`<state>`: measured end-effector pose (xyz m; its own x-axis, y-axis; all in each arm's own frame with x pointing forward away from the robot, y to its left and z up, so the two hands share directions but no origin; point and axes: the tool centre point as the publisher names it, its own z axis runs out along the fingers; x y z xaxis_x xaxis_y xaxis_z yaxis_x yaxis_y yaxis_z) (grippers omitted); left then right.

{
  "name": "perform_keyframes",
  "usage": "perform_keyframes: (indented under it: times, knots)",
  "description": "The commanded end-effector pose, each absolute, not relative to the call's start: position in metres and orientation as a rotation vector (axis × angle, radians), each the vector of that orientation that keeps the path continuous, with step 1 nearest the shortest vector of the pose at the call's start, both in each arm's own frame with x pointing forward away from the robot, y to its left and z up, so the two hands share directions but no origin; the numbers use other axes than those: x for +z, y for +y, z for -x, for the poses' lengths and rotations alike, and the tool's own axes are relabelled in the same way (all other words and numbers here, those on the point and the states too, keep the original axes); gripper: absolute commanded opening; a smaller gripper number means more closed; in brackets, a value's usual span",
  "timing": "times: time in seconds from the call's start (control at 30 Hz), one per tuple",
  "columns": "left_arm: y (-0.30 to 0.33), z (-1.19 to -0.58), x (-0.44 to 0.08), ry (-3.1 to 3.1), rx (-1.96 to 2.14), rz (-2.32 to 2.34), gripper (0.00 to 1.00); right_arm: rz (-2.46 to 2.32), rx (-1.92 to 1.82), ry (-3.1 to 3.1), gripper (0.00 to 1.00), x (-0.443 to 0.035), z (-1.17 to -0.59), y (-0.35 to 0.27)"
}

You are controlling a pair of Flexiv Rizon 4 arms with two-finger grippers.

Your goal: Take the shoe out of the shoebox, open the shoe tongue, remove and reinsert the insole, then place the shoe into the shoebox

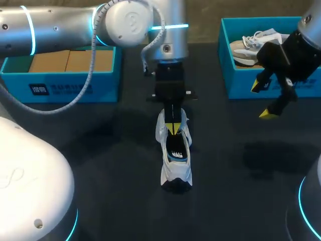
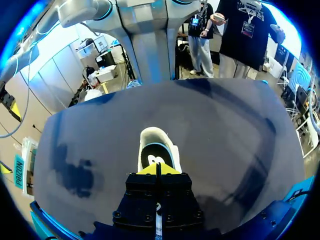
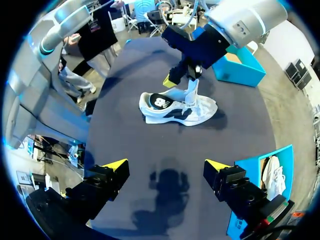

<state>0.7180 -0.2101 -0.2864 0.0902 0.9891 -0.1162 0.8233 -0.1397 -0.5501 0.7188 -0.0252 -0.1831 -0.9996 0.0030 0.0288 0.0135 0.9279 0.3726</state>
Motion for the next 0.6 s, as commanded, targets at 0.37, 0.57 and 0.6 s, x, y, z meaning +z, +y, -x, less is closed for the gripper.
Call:
perform_keyframes:
  times: [0.37,0.57,0.6]
  knots:
    - [-0.215,-0.717,-0.311,-1.797,0.543,2.068,0.0,0.015,-0.587,-3.059,1.0,-0.184,-0.718,-0.024]
    - [-0.216,-0.714,-0.322,-1.811,0.504,2.06,0.0,0.015,-0.587,-3.059,1.0,-0.184,-0.718,-0.024]
    - [-0.216,-0.714,-0.324,-1.807,0.499,2.055,0.0,0.015,-0.587,-3.059,1.0,-0.184,-0.718,-0.024]
